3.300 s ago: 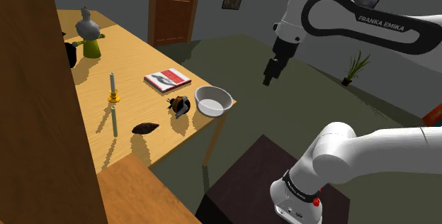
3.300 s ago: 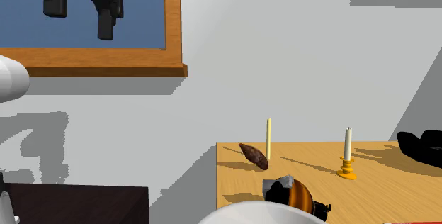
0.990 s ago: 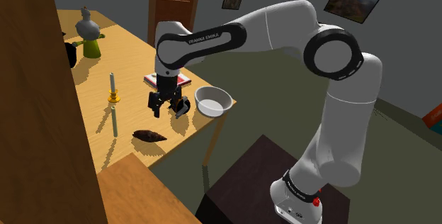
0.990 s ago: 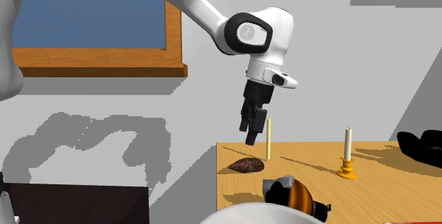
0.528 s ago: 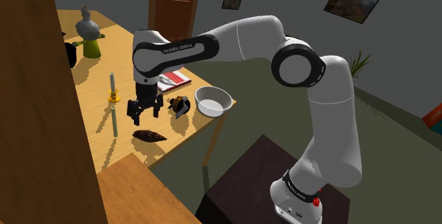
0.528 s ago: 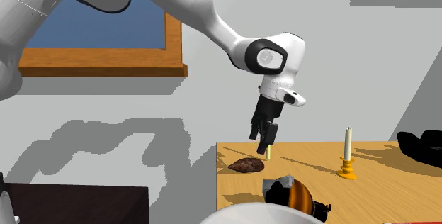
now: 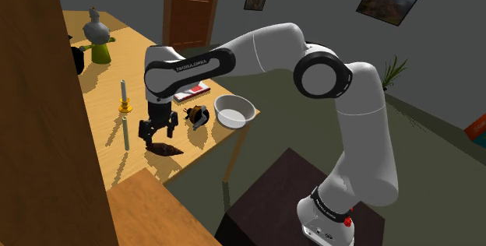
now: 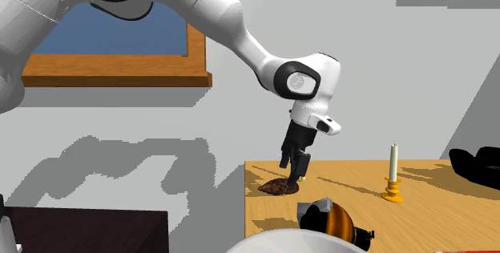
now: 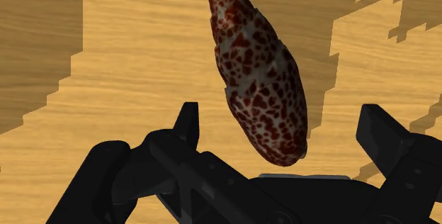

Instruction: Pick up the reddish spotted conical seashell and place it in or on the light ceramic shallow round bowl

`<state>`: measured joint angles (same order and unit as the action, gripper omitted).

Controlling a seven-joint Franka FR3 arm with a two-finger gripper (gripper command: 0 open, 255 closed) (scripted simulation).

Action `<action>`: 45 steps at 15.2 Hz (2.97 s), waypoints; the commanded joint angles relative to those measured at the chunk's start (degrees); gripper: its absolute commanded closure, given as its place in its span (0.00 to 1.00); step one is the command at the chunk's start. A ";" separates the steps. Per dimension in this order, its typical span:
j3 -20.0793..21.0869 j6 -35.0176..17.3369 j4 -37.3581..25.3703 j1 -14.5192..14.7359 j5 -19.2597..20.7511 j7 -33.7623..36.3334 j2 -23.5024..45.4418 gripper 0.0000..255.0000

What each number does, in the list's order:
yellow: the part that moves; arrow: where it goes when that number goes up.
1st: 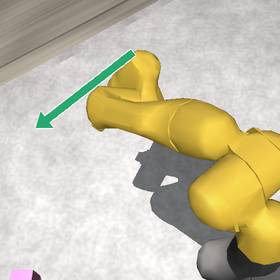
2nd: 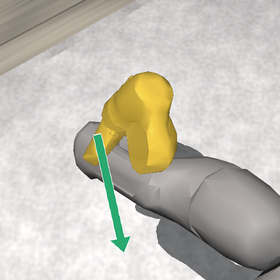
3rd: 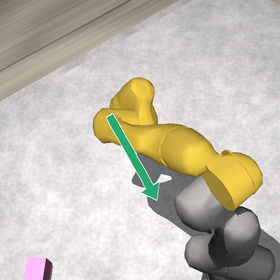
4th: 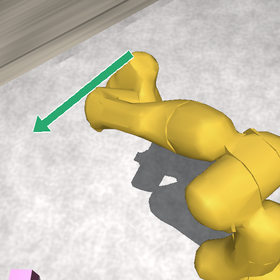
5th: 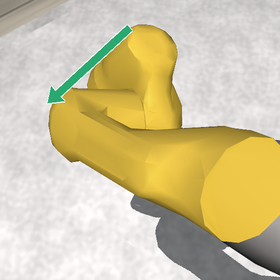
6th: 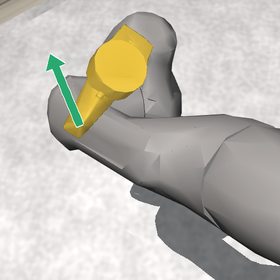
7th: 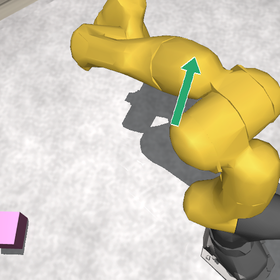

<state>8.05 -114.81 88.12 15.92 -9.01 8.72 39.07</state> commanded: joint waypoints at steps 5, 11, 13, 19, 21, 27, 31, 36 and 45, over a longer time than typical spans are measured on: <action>-0.01 -0.30 0.15 0.00 -0.01 -0.06 0.12 0.00; -0.01 -0.23 -0.13 0.04 0.02 -0.01 0.33 1.00; -0.04 -0.16 -0.35 0.01 0.04 -0.05 0.50 1.00; 0.14 -16.01 17.12 0.59 0.06 -1.39 -9.99 0.00; 0.24 -21.25 21.90 0.97 0.11 -1.63 -12.04 0.00; 0.29 -24.70 22.03 1.51 0.16 -1.59 -8.77 0.00; 0.29 -25.02 22.02 1.57 0.17 -1.59 -8.45 0.00; 0.29 -25.01 22.02 1.56 0.17 -1.59 -8.45 1.00; 0.29 -25.02 22.02 1.57 0.17 -1.59 -8.45 1.00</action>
<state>8.34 -139.82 110.14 17.49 -8.84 7.13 30.62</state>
